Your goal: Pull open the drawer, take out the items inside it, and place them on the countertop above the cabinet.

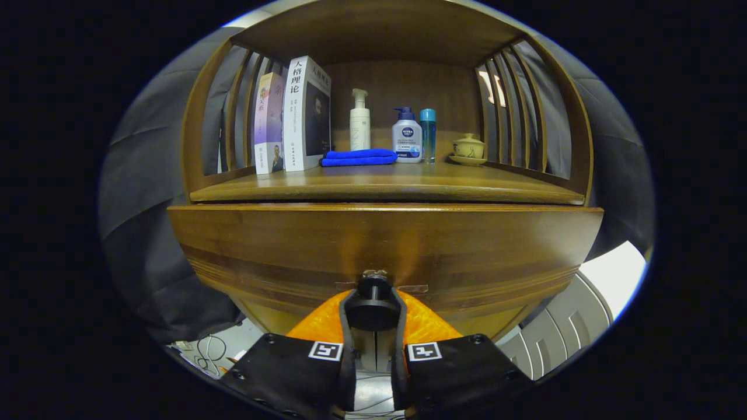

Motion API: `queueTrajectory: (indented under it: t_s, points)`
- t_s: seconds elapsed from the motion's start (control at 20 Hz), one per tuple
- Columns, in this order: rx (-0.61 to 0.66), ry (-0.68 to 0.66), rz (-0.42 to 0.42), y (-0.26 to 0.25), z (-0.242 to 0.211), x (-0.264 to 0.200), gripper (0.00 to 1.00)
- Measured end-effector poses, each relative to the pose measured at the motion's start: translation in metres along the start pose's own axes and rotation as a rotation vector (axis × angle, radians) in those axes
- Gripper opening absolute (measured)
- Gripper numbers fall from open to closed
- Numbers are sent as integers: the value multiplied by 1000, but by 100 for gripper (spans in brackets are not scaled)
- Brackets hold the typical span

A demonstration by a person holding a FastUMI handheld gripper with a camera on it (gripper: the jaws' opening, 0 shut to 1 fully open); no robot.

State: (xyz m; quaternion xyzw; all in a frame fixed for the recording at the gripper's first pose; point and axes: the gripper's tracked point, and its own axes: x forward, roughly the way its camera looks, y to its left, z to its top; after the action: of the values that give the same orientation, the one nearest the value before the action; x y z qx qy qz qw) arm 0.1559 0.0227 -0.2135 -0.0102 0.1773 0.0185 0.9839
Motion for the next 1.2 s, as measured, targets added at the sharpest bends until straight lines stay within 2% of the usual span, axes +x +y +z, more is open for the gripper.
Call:
queueTrajectory:
  t_s: [1.2]
  points:
    - [-25, -6, 18, 6, -49, -107, 26]
